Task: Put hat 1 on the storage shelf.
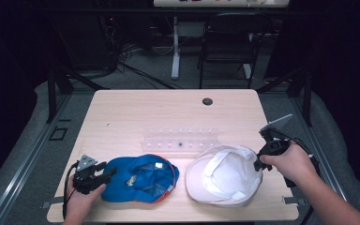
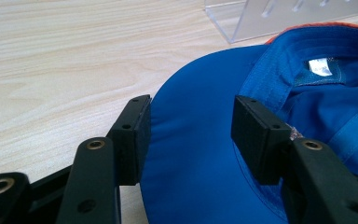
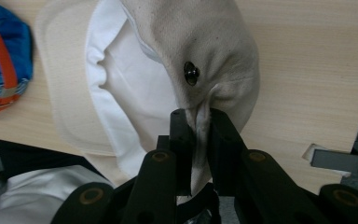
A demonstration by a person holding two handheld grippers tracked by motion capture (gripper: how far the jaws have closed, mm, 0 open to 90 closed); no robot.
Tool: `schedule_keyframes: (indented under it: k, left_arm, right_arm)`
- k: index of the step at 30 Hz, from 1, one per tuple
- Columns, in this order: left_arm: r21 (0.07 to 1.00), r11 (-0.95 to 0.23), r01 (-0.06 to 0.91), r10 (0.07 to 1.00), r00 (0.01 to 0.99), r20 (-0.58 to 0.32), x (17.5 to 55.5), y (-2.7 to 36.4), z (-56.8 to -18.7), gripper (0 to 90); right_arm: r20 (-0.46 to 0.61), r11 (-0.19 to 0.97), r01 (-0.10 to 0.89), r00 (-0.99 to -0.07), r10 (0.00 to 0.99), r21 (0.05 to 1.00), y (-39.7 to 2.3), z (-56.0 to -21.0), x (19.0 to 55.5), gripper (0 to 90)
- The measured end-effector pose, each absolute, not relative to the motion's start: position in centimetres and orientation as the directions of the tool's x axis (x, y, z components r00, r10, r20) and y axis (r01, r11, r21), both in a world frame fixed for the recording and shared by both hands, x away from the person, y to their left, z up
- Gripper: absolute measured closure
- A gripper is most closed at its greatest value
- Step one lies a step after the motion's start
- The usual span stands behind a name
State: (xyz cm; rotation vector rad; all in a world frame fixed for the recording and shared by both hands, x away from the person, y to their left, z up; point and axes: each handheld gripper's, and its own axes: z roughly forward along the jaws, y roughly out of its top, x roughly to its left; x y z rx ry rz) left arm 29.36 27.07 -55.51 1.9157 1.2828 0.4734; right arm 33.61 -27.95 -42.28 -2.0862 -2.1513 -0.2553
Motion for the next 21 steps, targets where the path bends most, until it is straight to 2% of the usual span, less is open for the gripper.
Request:
schedule_keyframes:
  k: [8,11,21]
  left_arm:
    - [0.762,-0.197,0.617,0.899,0.424,-0.11,29.4,27.1,-55.5,48.1]
    - [0.762,-0.196,0.617,0.899,0.423,-0.112,29.3,27.1,-55.5,48.1]
    - [0.759,-0.195,0.621,0.898,0.425,-0.117,29.4,27.2,-55.6,48.1]
  right_arm:
    - [0.233,0.026,0.998,-0.037,0.972,0.05,-26.7,-39.8,33.6,81.3]
    - [0.23,0.055,0.998,-0.06,0.971,0.029,-26.5,-39.2,33.7,81.3]
    - [0.355,0.057,0.998,-0.068,0.932,0.04,-24.9,-36.7,33.6,81.3]
